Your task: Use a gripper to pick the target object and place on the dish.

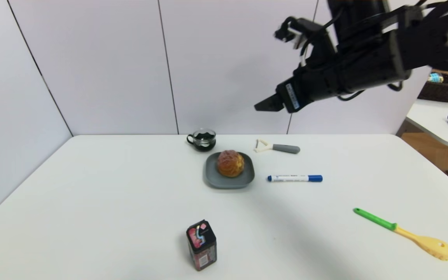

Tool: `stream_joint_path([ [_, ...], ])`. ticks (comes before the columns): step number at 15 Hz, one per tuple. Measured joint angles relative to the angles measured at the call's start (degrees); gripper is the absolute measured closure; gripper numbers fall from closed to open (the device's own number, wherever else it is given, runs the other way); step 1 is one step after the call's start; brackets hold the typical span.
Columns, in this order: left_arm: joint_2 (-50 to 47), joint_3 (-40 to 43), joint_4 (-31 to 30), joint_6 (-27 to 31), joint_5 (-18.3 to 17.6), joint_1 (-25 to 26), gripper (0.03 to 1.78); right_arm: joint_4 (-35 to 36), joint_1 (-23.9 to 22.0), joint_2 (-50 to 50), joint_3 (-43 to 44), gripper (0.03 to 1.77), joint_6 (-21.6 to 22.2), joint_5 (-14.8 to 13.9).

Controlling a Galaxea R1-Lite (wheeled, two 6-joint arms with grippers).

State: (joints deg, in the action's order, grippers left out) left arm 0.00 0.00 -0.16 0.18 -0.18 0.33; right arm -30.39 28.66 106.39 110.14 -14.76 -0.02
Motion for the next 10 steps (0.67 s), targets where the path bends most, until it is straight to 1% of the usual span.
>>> stream_joint_path([
  [2,0.00,0.00,0.00,0.00,-0.02,0.00,0.12,0.00,-4.30,-6.01,-2.69,0.12,0.07,-0.20],
  [4,0.00,0.00,0.00,-0.02,0.02,0.00,0.12,0.57,-9.79,-11.85,-6.03,0.11,0.16,-0.33],
  [6,0.00,0.00,0.00,0.00,0.00,0.00,0.12,3.19,-15.04,-17.53,-11.13,0.11,0.38,-0.35],
  [7,0.00,0.00,0.00,-0.02,0.00,0.00,0.12,6.01,-16.87,-20.14,-14.71,0.11,0.46,-0.24],
  [10,0.00,0.00,0.02,0.00,0.00,-0.02,0.12,18.96,-21.81,-28.17,-29.14,0.11,0.38,0.54],
])
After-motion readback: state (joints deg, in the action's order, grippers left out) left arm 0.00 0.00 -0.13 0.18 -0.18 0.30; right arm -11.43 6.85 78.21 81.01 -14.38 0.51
